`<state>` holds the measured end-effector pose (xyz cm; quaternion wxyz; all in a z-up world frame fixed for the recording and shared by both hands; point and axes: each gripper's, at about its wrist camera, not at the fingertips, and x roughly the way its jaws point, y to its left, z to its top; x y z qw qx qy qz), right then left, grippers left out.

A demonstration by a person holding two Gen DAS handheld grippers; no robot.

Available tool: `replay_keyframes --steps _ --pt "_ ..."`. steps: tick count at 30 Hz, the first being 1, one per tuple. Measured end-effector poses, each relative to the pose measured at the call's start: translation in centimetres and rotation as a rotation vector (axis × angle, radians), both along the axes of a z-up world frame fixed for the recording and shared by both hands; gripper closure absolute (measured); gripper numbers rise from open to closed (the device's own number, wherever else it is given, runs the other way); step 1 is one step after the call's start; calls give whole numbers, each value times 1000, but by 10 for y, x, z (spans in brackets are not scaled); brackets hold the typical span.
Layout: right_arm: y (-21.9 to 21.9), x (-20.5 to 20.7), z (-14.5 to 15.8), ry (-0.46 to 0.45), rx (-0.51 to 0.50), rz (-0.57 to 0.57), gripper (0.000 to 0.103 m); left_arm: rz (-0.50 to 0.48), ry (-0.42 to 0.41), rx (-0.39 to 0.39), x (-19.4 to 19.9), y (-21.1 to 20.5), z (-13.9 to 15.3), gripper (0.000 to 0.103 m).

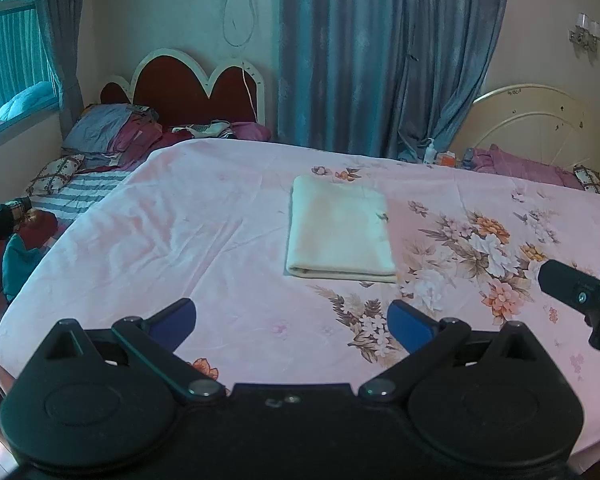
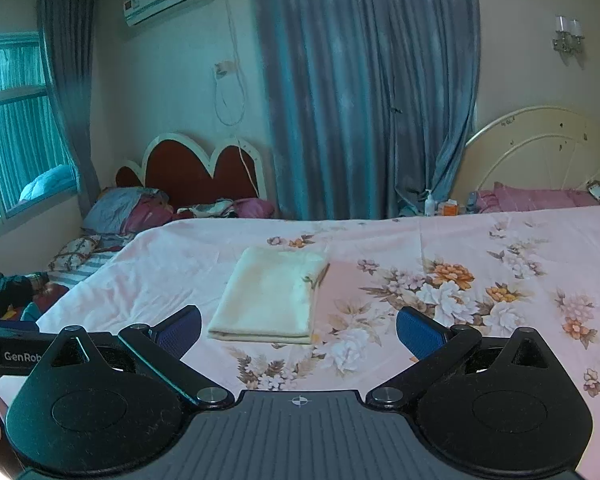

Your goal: Fold small clothes

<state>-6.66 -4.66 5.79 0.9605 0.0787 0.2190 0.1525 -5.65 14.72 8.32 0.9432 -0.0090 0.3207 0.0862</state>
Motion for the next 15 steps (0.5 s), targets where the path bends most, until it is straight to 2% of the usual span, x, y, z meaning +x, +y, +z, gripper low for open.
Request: replay_keyframes --steps 15 --pt "5 1 -2 -2 0 12 1 6 3 6 -2 4 0 1"
